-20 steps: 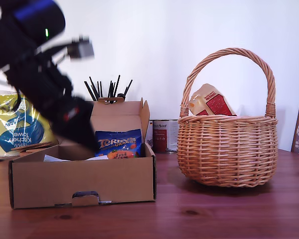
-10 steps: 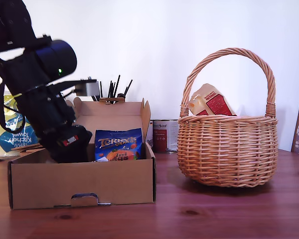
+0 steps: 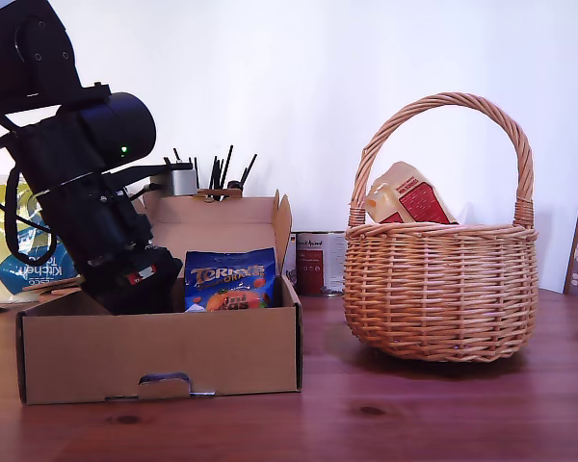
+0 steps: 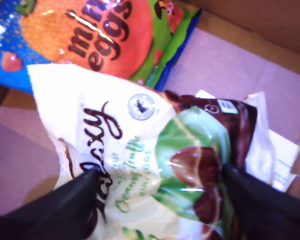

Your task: Move the bags of Easter eggs from the cardboard box on the left into the woven basket on the right side.

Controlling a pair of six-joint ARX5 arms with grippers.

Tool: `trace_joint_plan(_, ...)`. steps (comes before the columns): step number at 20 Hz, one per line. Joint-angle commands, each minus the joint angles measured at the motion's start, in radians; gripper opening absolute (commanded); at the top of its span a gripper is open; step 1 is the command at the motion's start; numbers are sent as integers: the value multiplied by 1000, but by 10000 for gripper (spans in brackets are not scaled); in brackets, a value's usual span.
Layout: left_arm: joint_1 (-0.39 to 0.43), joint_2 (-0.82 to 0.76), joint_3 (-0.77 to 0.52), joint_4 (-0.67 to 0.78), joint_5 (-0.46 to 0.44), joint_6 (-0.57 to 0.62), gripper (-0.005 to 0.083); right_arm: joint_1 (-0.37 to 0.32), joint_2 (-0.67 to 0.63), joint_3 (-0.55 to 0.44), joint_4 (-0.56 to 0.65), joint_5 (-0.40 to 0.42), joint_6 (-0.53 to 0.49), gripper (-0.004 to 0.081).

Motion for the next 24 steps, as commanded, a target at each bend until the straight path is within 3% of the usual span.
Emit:
trace_joint_plan(1, -3, 69, -28, -50, -17, 2, 222, 3, -2, -2, 5, 0, -6, -12)
trace_joint_plan(4, -3, 68, 0, -105, -17, 2, 140, 3, -2, -2, 4, 0, -6, -12)
trace_joint_plan(8, -3, 3, 31, -148, -18, 1, 140, 3, -2, -2, -3, 0, -6, -12)
trace_joint_plan(13, -3, -202, 41, -162, -17, -8, 140, 3, -2, -2, -16, 0, -6, -12)
trace_joint_plan(15, -7, -295, 42, -143, 40, -33, 140, 3, -2, -2, -19, 0, -6, -12)
trace_joint_plan(20, -80, -391, 42, 75, 228, -148, 140, 3, -2, -2, -18, 0, -6, -12)
trace_joint_plan(24, -213, -351, 42, 321, 251, -235, 140, 3, -2, -2, -19, 0, -6, -12)
